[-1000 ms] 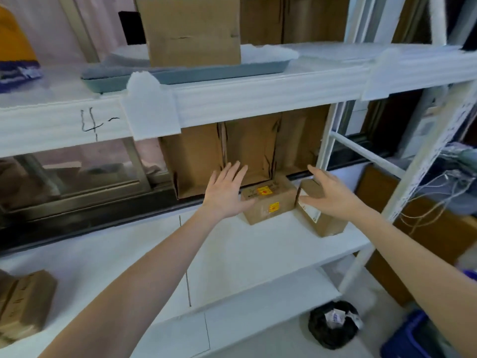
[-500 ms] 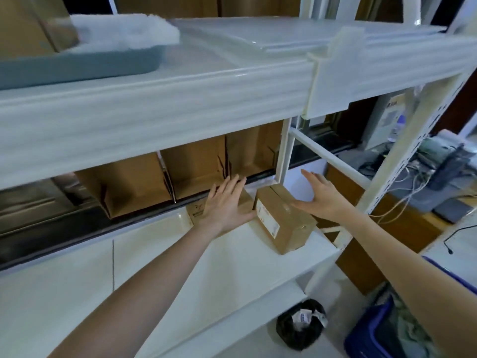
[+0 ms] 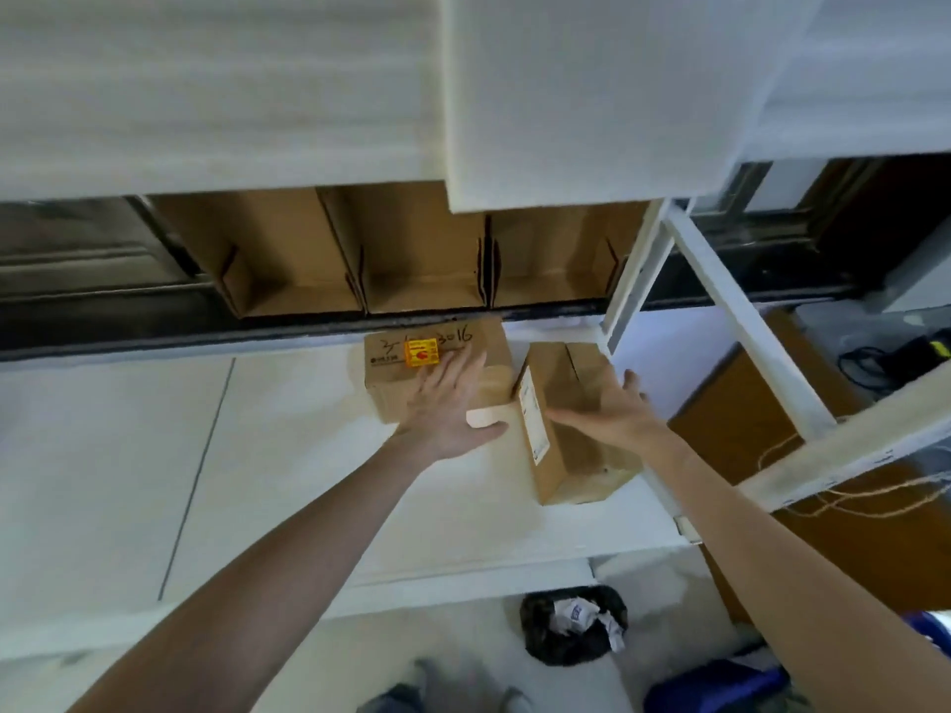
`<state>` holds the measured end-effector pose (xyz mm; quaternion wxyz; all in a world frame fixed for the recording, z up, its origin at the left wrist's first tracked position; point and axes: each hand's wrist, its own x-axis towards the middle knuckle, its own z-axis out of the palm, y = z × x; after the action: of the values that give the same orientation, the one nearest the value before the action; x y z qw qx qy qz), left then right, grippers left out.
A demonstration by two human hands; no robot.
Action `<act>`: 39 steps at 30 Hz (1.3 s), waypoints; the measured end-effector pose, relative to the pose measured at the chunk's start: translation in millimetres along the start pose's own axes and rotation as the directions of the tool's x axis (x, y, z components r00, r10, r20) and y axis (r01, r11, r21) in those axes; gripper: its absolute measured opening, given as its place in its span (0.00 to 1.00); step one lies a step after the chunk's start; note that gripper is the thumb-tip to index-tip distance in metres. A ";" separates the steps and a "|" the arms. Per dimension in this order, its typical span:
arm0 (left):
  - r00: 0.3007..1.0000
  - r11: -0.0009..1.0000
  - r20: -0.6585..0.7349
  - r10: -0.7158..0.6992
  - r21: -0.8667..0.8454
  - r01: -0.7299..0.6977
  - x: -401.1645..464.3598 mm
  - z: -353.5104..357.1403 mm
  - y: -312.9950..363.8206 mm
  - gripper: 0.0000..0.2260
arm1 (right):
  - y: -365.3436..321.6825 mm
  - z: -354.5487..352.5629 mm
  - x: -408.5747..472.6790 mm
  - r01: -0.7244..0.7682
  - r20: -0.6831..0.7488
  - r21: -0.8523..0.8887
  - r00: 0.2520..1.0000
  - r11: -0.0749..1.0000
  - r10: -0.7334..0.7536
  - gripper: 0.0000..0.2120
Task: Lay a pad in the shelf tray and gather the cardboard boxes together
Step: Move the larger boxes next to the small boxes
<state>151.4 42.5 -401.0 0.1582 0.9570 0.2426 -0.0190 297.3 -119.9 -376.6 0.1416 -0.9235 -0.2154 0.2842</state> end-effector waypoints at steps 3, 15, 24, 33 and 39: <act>0.997 0.998 -0.028 -0.065 -0.007 0.065 -3.9 9.4 -1.2 0.42 | 1.8 8.6 14.8 0.016 0.051 0.006 0.999 1.000 -0.016 0.55; 0.983 0.985 -0.072 -0.172 0.014 0.173 -30.5 29.8 -7.5 0.42 | 13.2 26.8 21.7 0.069 -0.025 -0.015 0.997 0.997 -0.070 0.43; 0.978 0.989 -0.155 -0.141 0.022 0.146 -51.5 0.7 5.5 0.42 | 5.3 -12.8 -7.6 0.083 -0.075 -0.189 0.992 0.978 -0.098 0.43; 0.954 0.991 -0.282 -0.106 0.050 0.124 -87.1 -61.8 -9.3 0.45 | -44.8 -48.5 -68.7 0.151 -0.238 -0.252 0.948 0.956 -0.213 0.44; 0.938 0.981 -0.319 -0.136 0.085 0.172 -133.7 -112.4 -49.1 0.45 | -115.0 -34.8 -119.7 0.323 -0.278 -0.305 0.870 0.896 -0.408 0.46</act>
<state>5.9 57.2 -293.6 0.0621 0.9333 0.3374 0.1065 191.8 -82.2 -249.1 0.1107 -0.9103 -0.3941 0.0617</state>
